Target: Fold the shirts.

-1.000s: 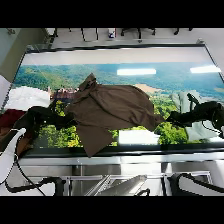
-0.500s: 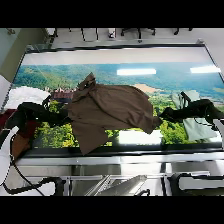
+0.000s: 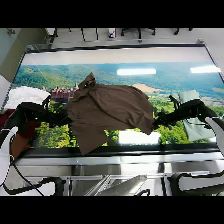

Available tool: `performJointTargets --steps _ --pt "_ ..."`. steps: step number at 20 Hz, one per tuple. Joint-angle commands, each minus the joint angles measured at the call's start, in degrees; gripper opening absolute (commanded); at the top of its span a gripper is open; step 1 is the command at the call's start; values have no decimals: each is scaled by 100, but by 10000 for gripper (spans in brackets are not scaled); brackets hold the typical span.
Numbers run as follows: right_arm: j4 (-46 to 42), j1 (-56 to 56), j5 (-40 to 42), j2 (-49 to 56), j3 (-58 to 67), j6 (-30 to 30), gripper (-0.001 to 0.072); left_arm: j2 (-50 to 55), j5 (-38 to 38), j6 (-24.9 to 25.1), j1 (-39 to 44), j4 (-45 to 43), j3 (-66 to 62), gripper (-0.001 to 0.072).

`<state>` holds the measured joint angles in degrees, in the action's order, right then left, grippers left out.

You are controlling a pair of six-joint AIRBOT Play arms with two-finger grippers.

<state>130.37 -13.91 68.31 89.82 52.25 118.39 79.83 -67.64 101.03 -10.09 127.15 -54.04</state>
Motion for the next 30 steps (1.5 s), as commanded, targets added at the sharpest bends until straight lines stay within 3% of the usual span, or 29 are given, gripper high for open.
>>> performJointTargets --steps 1,4,6,9,11,13,16,20,25,27,30 --pt "1145 -9 1137 -396 70 50 15 -431 -442 31 -7 50 -262 12" --pt "3161 -162 2435 -1558 728 90 16 -1451 -1075 -144 -168 221 -1589 11" --pt "4179 -422 2494 -2430 1663 -352 15 -2079 -1165 -387 -396 527 -3021 11" --pt "4192 -1003 1322 -3377 3519 -933 17 -2614 -920 -675 -765 470 -5650 11" --pt "4159 -1386 68 -3888 4572 -997 17 -2758 -490 -817 -1176 420 -7117 11" --pt "4116 -1617 -957 -4286 5222 -914 16 -2942 39 -848 -1729 420 -7726 11" --pt "3576 -1681 -1923 -4789 5558 -595 17 -3335 378 -844 -2553 459 -7235 11" --pt "3119 -1681 -1847 -4747 5547 -590 17 -3515 621 -385 -2538 514 -5554 11" --pt "3075 -1204 -402 -3519 4723 -957 16 -2188 684 470 -317 205 -4492 11" --pt "2446 -520 -693 -3102 3646 -896 16 -1292 1073 446 496 -623 -4275 12" --pt "1309 343 -2227 -2245 1945 -894 16 382 1303 339 1036 -1314 -4492 11"
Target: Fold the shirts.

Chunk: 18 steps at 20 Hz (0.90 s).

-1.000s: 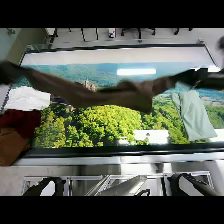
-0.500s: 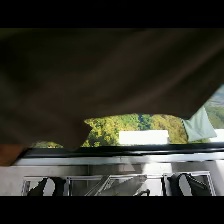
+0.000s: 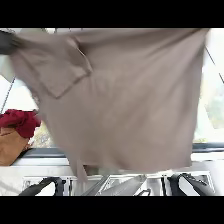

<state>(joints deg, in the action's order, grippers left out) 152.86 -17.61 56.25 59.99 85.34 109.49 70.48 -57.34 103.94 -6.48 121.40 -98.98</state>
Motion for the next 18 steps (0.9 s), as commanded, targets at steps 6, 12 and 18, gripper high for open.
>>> performJointTargets --steps 6,12,18 --pt "-221 1008 -2105 3152 -1958 260 16 4483 -247 -192 857 -728 -1609 11" --pt "-26 804 -1676 3440 -1856 459 329 4778 -643 -369 660 -728 -1808 712" --pt "-992 -750 887 2573 -1729 446 320 4006 -2765 -457 -734 -745 -1803 694"
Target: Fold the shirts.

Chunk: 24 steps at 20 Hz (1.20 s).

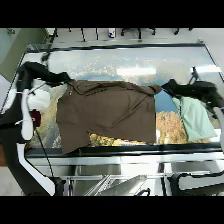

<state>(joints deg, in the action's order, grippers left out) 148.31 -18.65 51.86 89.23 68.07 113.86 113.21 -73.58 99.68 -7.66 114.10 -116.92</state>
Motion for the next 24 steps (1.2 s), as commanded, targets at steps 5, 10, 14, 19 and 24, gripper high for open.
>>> performJointTargets --steps 5,10,14,19,24 --pt "-1379 -1073 1799 -1325 -1519 26 321 -868 -2050 39 -1624 -4 1961 693" --pt "-1478 -1049 1908 -1530 -2441 103 321 -839 -1169 896 -1829 1097 3558 693" --pt "-1464 -894 1882 -1528 -2944 149 326 -337 -1152 1189 -1609 1598 3635 692" --pt "-1528 -789 1600 -1510 -3368 149 441 -131 -1200 1298 -1523 1609 3462 106" --pt "-1502 -114 1071 -1093 -3392 146 441 -136 -1700 1325 -1451 1600 3077 12"
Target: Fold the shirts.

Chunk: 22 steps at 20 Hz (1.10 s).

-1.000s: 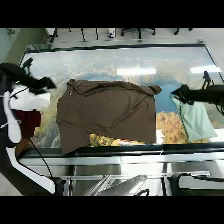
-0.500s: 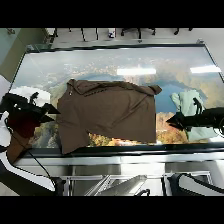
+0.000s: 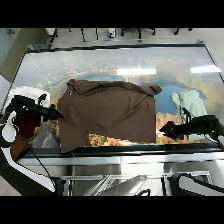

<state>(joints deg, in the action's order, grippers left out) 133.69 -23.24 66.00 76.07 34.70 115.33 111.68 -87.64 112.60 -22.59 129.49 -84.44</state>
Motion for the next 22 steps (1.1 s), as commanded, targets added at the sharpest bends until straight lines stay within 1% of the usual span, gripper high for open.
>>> performJointTargets --steps 1,4,5,6,7,8,10,12,14,15,17,18,20,22 --pt "-42 540 -330 365 -55 0 441 17 -319 33 55 66 -225 12" --pt "216 1071 -330 647 -55 83 427 17 -415 33 140 74 -398 12" --pt "461 1220 -330 656 -55 280 294 0 -468 33 197 83 -470 12" --pt "811 1344 -306 632 -50 483 98 -81 -466 39 262 94 -507 12" --pt "1211 1427 -302 560 -42 573 17 -225 -424 74 337 138 -511 12" --pt "1486 1471 -289 407 35 625 16 -457 -415 208 415 271 -511 11" --pt "1720 1443 -98 -208 555 586 16 -1110 -431 468 514 750 -511 11" --pt "1810 1257 164 -1174 1604 247 15 -2107 -306 597 509 1458 -638 11" --pt "1808 1051 87 -2118 2951 26 15 -3283 -81 780 505 2028 -1016 12" --pt "1805 960 -98 -2581 3729 -11 16 -3932 271 809 529 2094 -1233 12" --pt "1626 844 -623 -3309 5110 -2 15 -5311 1488 804 553 2041 -1681 12" --pt "1388 820 -866 -3582 5707 -4 16 -5980 2170 804 551 1998 -1864 12" --pt "903 791 -1132 -3963 6489 -9 16 -7095 3263 804 546 1493 -2118 11" --pt "782 793 -1342 -4229 6778 -7 16 -7840 3759 730 546 881 -2236 12"
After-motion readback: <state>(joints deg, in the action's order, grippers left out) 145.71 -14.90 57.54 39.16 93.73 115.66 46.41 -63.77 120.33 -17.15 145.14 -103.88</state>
